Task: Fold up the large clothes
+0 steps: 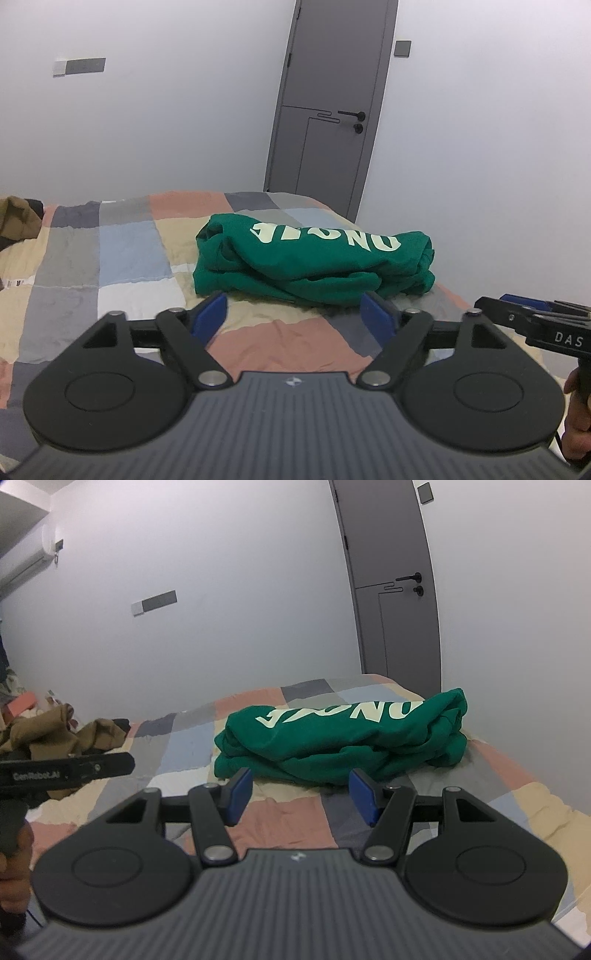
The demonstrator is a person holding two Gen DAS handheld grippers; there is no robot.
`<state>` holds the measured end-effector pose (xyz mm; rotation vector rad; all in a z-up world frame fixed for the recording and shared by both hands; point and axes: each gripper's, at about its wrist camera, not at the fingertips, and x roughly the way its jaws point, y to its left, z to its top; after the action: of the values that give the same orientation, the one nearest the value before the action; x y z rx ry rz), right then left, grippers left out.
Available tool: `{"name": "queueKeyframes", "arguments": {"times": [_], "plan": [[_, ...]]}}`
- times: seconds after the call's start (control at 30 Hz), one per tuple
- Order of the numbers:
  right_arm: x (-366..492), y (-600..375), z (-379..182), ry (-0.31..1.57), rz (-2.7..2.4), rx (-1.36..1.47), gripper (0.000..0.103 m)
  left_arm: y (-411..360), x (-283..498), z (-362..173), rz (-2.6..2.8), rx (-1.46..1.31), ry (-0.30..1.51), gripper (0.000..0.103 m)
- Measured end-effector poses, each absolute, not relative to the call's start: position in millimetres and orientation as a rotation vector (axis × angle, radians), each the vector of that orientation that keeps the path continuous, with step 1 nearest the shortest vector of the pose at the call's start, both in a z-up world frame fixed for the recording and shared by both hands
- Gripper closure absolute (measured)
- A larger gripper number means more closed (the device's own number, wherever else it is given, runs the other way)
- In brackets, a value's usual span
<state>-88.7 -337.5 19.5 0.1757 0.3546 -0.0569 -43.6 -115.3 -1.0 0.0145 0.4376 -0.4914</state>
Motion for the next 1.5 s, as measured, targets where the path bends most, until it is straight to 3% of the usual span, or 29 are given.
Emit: {"name": "queueKeyframes", "arguments": {"times": [0.03, 0.1, 0.17, 0.23, 0.27, 0.3, 1.5], "plan": [[-88, -337, 19, 0.353, -0.06, 0.175, 0.041, -115, -44, -1, -0.495, 0.012, 0.432, 0.005], [-87, -337, 20, 0.344, -0.062, 0.173, 0.024, -114, -44, -1, -0.497, 0.011, 0.43, 0.001], [-85, -335, 21, 0.34, -0.068, 0.159, 0.02, -114, -42, -1, -0.49, 0.015, 0.439, 0.001], [-82, -334, 21, 0.345, -0.071, 0.148, 0.011, -114, -42, -2, -0.475, 0.024, 0.442, 0.0], [-81, -334, 21, 0.348, -0.075, 0.149, 0.002, -113, -42, -2, -0.468, 0.026, 0.441, 0.0], [-80, -334, 21, 0.347, -0.086, 0.148, 0.0, -112, -43, -2, -0.464, 0.026, 0.44, 0.0], [-76, -333, 19, 0.389, -0.094, 0.142, 0.0, -112, -53, 4, -0.442, 0.043, 0.429, 0.0]]}}
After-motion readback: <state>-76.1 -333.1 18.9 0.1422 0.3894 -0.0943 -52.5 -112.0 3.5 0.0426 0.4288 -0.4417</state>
